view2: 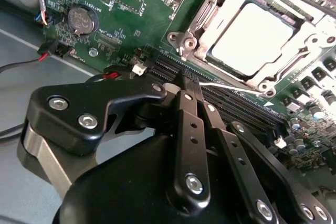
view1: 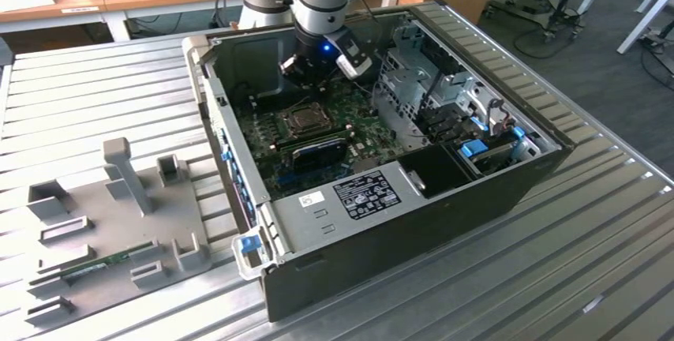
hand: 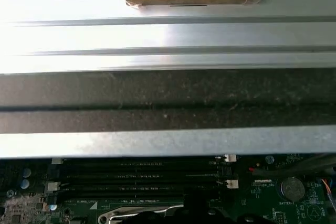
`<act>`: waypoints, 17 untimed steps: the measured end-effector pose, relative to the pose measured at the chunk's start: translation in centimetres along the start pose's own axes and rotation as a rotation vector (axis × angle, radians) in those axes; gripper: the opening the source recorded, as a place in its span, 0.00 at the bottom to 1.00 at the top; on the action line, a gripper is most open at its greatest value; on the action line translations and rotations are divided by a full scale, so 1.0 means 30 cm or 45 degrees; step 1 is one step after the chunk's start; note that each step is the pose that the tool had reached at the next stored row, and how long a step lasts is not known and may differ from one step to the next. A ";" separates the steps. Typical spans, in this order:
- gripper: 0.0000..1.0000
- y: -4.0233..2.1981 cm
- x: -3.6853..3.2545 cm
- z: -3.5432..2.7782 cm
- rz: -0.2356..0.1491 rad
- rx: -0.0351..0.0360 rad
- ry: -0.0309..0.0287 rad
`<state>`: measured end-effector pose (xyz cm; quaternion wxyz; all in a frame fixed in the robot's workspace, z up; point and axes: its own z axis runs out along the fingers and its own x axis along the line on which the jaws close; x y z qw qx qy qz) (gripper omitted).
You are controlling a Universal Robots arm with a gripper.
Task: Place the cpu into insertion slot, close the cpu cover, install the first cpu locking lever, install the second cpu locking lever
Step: 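Install the first cpu locking lever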
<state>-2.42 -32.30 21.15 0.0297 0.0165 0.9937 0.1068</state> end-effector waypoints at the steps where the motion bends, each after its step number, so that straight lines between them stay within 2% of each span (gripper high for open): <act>1: 0.10 0.000 0.000 -0.002 0.000 -0.0021 0.0000; 6: 0.10 0.002 0.001 -0.010 0.000 -0.0105 -0.0012; 17: 0.10 0.006 0.005 -0.028 0.000 -0.0226 -0.0040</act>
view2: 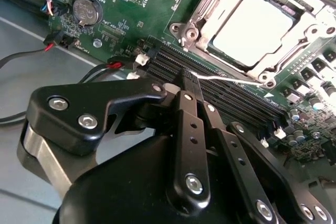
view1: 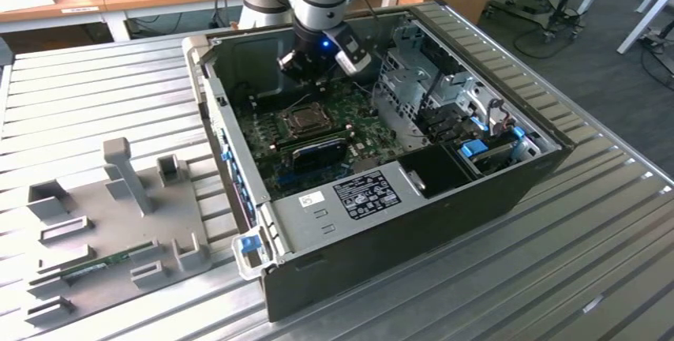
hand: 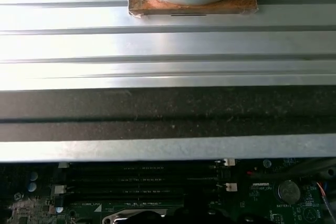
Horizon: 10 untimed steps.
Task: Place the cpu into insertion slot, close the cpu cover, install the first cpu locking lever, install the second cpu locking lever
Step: 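Install the first cpu locking lever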
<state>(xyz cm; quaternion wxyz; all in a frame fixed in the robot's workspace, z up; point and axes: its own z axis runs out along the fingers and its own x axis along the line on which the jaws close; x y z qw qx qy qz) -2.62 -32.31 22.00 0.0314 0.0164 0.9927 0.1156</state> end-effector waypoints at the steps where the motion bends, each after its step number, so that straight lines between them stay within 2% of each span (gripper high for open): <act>1: 0.10 0.001 0.000 -0.003 0.000 -0.0005 -0.0002; 5: 0.10 0.004 0.000 -0.015 0.000 -0.0020 -0.0010; 10: 0.10 0.004 0.000 -0.017 0.000 -0.0019 -0.0011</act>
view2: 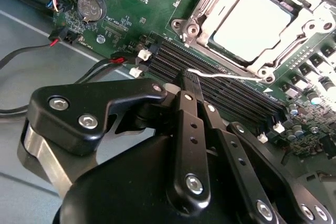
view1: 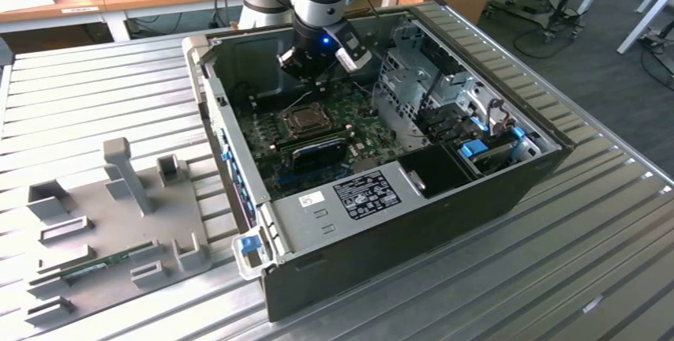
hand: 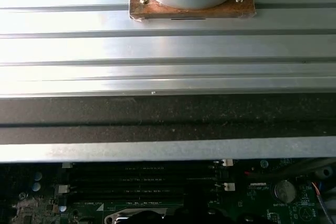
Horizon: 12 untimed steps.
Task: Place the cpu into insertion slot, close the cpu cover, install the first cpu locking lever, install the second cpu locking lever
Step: 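Install the first cpu locking lever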
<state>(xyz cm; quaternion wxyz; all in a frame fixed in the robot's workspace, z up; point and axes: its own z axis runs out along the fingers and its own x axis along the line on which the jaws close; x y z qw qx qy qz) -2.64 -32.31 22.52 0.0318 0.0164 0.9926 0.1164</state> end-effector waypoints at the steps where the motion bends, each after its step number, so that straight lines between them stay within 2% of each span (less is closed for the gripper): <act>1: 0.10 0.000 0.001 0.000 0.000 -0.0005 -0.0003; 2: 0.10 0.000 0.003 -0.001 0.000 -0.0038 -0.0007; 5: 0.10 0.000 0.014 -0.001 0.000 -0.0224 -0.0046; 9: 0.10 -0.001 0.047 -0.003 -0.001 -0.0375 -0.0145; 12: 0.10 -0.002 0.073 -0.005 -0.003 -0.0435 -0.0231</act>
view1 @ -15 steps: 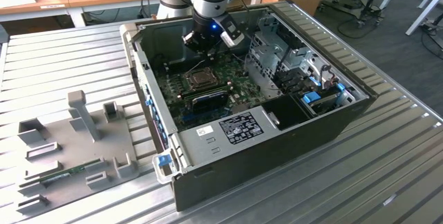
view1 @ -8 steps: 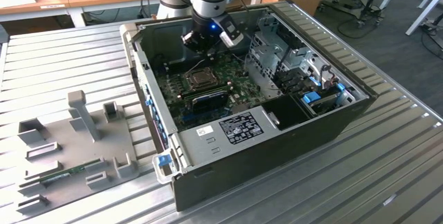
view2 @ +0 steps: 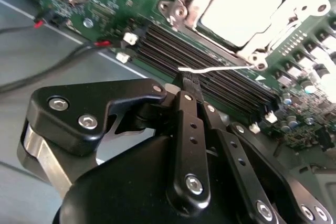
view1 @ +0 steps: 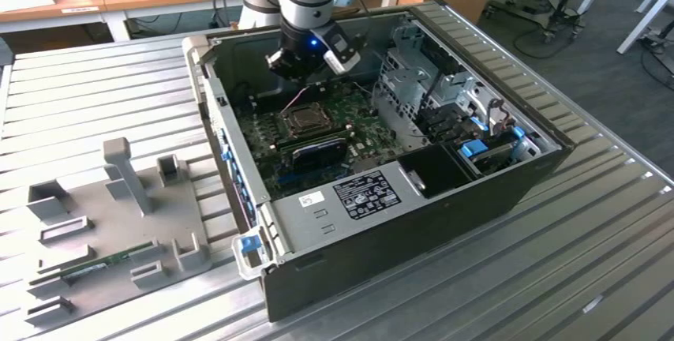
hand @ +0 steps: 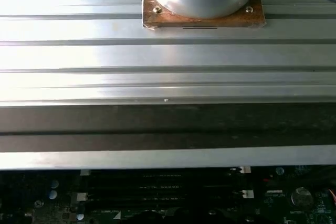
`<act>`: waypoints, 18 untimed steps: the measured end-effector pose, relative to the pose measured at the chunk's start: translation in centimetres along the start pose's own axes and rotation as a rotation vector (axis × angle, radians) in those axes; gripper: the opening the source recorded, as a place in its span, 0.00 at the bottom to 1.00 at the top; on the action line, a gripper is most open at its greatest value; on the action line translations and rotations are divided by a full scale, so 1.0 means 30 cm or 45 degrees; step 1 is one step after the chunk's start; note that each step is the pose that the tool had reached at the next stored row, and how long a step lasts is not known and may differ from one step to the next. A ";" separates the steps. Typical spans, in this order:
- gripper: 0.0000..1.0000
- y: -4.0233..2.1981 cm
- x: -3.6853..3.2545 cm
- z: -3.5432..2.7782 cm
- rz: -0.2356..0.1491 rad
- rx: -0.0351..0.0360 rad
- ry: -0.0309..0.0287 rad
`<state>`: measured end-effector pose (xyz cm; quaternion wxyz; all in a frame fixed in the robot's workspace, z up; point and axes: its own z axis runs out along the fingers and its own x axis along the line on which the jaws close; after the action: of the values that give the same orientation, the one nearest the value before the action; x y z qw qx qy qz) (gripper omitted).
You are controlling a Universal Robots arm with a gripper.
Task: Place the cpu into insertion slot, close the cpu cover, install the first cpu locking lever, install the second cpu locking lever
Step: 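Install the first cpu locking lever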
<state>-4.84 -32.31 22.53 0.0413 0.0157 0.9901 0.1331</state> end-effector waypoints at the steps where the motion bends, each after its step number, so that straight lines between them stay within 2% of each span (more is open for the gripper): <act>1: 0.10 0.000 0.008 -0.001 0.000 -0.0016 -0.0029; 8: 0.10 -0.003 0.050 -0.005 -0.005 -0.0055 -0.0194; 14: 0.10 -0.029 0.056 -0.013 -0.006 -0.0059 -0.0217; 18: 0.10 -0.032 0.056 -0.008 -0.005 -0.0057 -0.0222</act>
<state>-6.56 -33.21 22.38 0.0502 0.0147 0.9895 0.1351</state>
